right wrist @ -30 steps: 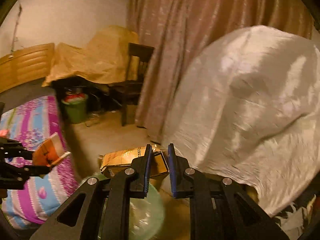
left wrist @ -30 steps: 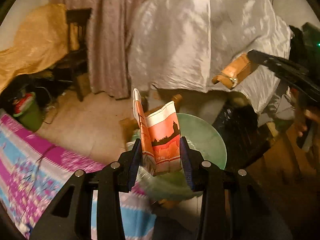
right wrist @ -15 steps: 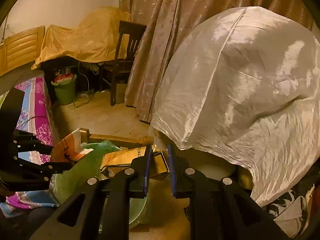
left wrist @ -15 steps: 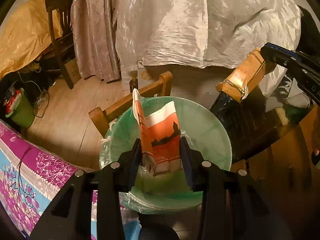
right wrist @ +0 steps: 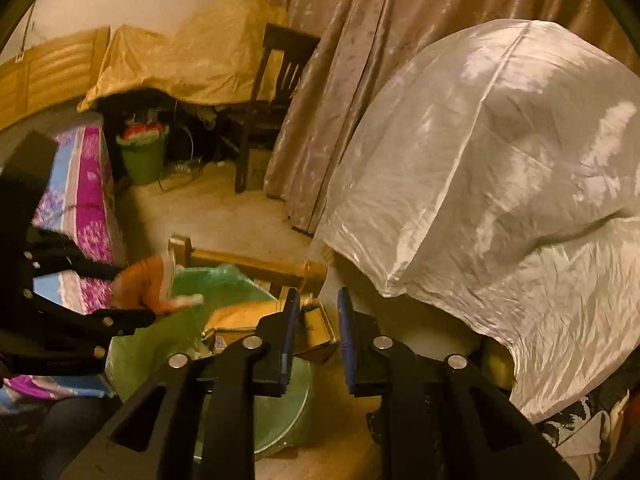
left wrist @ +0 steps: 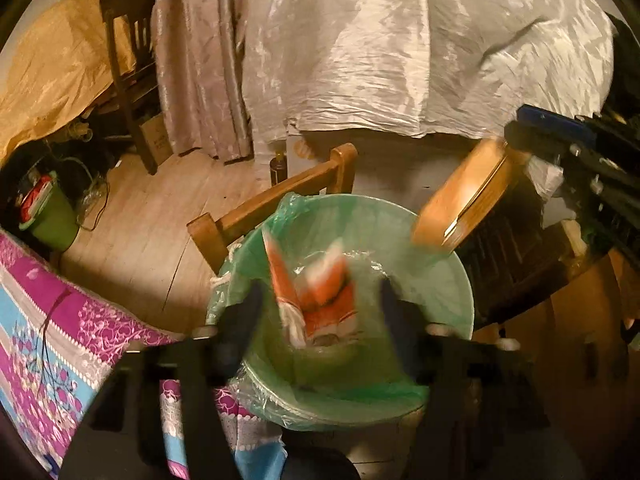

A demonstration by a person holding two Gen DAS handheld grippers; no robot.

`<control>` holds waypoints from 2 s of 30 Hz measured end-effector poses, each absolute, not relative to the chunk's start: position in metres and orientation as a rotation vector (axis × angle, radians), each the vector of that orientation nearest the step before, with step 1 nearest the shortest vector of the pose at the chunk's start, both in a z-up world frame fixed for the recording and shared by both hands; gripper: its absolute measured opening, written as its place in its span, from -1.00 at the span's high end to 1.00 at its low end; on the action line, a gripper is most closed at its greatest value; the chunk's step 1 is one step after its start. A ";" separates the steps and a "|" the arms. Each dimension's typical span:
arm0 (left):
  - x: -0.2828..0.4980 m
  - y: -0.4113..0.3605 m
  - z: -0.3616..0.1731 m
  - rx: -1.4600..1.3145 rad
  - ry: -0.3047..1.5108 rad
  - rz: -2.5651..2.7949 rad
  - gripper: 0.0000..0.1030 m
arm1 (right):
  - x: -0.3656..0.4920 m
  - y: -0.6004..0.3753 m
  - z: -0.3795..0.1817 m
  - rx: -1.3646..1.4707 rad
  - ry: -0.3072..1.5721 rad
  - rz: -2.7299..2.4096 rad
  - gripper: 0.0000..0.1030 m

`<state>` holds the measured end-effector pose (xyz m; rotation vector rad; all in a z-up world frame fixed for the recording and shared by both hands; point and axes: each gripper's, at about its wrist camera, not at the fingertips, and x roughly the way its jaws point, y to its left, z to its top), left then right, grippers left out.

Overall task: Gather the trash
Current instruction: 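Carry wrapper and gold packet to the green bin and open both tools, then grasp the silver plastic bag with left tool while right tool grasps sponge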

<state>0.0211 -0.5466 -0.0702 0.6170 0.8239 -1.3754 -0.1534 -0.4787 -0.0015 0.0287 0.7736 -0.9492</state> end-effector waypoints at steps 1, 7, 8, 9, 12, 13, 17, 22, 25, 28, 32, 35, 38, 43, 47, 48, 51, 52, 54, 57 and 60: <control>0.022 -0.545 -0.070 0.611 0.826 -1.375 -0.32 | -0.155 -0.478 -0.001 0.043 0.759 -0.939 0.25; 0.032 -0.540 -0.069 0.575 0.845 -1.353 -0.32 | -0.165 -0.480 0.000 0.097 0.715 -0.951 0.25; 0.032 -0.539 -0.068 0.570 0.840 -1.354 -0.32 | -0.167 -0.482 0.000 0.102 0.712 -0.952 0.25; 0.031 -0.538 -0.067 0.570 0.835 -1.354 -0.32 | -0.168 -0.481 0.000 0.110 0.710 -0.952 0.25; 0.031 -0.534 -0.066 0.569 0.824 -1.342 -0.32 | -0.171 -0.479 0.001 0.115 0.685 -0.955 0.25; 0.032 -0.532 -0.065 0.561 0.826 -1.337 -0.32 | -0.173 -0.476 0.003 0.115 0.664 -0.953 0.25; 0.038 -0.515 -0.060 0.525 0.784 -1.268 -0.32 | -0.176 -0.459 0.010 0.103 0.562 -0.950 0.25; 0.052 -0.470 -0.054 0.437 0.712 -1.123 -0.32 | -0.164 -0.416 0.013 0.016 0.409 -0.967 -0.04; 0.064 -0.436 -0.055 0.420 0.668 -1.015 -0.32 | -0.145 -0.382 0.012 -0.023 0.336 -0.926 -0.18; 0.079 -0.390 -0.053 0.382 0.651 -0.916 -0.32 | -0.119 -0.351 0.006 -0.045 0.312 -0.869 -0.22; 0.095 -0.323 -0.050 0.373 0.608 -0.783 -0.33 | -0.082 -0.318 0.000 -0.033 0.319 -0.755 -0.33; 0.109 -0.268 -0.047 0.335 0.605 -0.684 -0.35 | -0.046 -0.288 -0.009 -0.019 0.354 -0.640 -0.37; 0.120 -0.209 -0.048 0.285 0.620 -0.570 -0.37 | -0.015 -0.261 -0.018 0.002 0.389 -0.535 -0.40; 0.137 -0.099 -0.067 0.177 0.705 -0.336 -0.37 | 0.047 -0.196 -0.044 0.020 0.489 -0.299 -0.41; 0.147 -0.022 -0.085 0.055 0.781 -0.169 -0.37 | 0.089 -0.138 -0.064 0.009 0.561 -0.119 -0.43; 0.151 -0.003 -0.089 0.013 0.804 -0.134 -0.37 | 0.102 -0.117 -0.071 -0.003 0.586 -0.051 -0.43; 0.169 0.052 -0.098 -0.163 0.858 -0.056 -0.37 | 0.131 -0.081 -0.080 0.001 0.622 0.089 -0.43; 0.177 0.067 -0.100 -0.239 0.871 -0.054 -0.37 | 0.144 -0.069 -0.082 0.019 0.634 0.135 -0.43; 0.194 0.090 -0.102 -0.364 0.886 -0.037 -0.37 | 0.163 -0.050 -0.083 0.049 0.646 0.193 -0.43; 0.224 0.114 -0.108 -0.549 0.887 -0.032 -0.55 | 0.187 -0.029 -0.079 0.083 0.655 0.245 -0.43; 0.255 0.114 -0.125 -0.630 0.938 -0.048 -0.58 | 0.200 -0.013 -0.078 0.083 0.662 0.268 -0.43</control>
